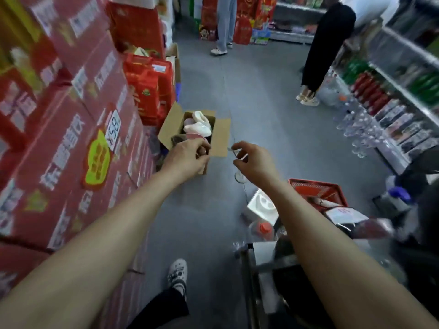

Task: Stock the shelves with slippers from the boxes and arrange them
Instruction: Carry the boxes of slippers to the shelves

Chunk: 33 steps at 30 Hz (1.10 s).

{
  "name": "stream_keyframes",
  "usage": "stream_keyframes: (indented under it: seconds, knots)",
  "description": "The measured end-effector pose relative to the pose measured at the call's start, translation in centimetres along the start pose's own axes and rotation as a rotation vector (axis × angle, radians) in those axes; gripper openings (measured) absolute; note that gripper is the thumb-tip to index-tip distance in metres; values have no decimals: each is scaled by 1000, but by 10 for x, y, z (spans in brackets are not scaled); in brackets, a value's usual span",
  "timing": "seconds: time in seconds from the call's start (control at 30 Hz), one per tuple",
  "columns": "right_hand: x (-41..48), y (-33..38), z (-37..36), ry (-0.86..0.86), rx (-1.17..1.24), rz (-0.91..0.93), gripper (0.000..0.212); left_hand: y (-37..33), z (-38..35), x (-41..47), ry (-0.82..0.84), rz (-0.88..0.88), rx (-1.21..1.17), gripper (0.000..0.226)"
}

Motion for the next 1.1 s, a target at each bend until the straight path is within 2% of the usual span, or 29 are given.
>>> stream_keyframes:
  seconds: [0.23, 0.47, 0.77, 1.1]
  knots:
    - [180, -21, 24, 24, -47, -44, 36, 20, 3, 187, 70, -29, 52, 23]
    - [362, -67, 41, 90, -69, 31, 35, 32, -18, 362, 58, -11, 46, 20]
    - [593, -91, 58, 257, -143, 227, 34, 63, -21, 542, -50, 188, -2, 21]
    - [792, -44, -15, 511, -195, 533, 36, 148, -5, 663, -216, 500, -53, 23]
Point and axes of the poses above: each hand's wrist, its own x-axis towards the middle knuckle, its own z-axis out of the back of the hand, y = z × x, the point moved 3 cm from there along x, towards the middle knuckle, and after that the axes turned 1 degree about y, right-handed, at the moved point
